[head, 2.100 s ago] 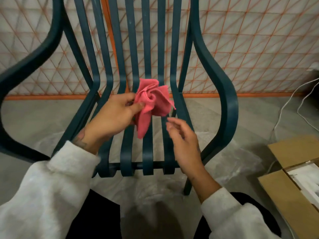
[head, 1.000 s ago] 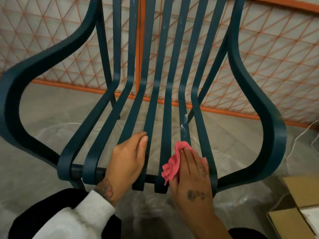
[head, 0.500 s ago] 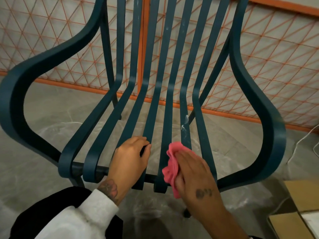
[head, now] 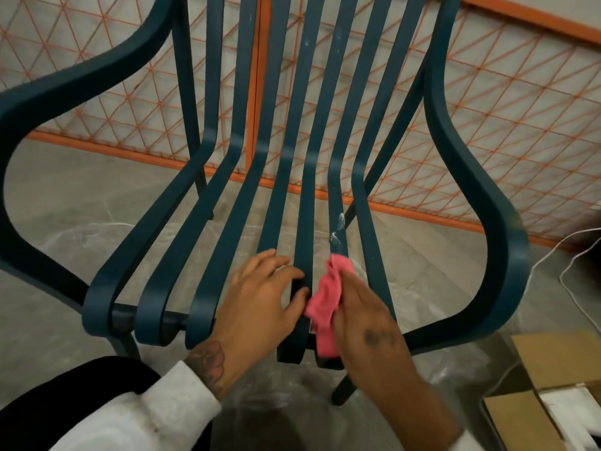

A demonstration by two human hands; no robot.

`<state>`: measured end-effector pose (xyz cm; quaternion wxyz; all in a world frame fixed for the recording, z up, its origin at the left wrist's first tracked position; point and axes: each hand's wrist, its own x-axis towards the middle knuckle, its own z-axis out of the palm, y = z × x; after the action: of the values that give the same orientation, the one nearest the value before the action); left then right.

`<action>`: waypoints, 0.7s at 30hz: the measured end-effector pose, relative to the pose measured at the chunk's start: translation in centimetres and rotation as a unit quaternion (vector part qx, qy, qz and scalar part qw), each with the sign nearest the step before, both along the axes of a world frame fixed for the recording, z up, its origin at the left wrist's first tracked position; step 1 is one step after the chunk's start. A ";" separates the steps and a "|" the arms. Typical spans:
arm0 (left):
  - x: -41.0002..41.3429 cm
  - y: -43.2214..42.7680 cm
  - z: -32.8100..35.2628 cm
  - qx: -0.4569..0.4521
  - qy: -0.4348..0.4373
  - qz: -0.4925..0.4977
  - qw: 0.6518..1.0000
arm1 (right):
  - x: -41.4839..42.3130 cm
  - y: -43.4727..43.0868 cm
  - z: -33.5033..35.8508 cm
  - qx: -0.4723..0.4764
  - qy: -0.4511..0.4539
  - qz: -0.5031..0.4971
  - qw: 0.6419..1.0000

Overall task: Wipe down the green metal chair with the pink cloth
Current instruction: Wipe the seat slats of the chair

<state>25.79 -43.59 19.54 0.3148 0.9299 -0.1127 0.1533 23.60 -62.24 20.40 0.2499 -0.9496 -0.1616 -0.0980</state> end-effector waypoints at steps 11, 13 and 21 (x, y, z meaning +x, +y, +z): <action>1.1 0.8 -0.4 0.008 0.020 -0.031 0.999 | 7.0 1.0 0.2 -0.123 0.119 -0.061 0.983; 1.1 0.9 -0.5 0.005 0.023 -0.032 0.999 | 4.0 1.2 0.7 -0.120 0.100 -0.051 0.986; 1.1 0.9 0.6 0.024 0.040 -0.048 0.998 | 6.3 1.7 1.1 -0.095 0.129 -0.039 0.986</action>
<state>26.93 -42.66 20.09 0.3034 0.9362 -0.1479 0.0983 29.92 -60.53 21.46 0.1730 -0.9794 -0.0993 0.0319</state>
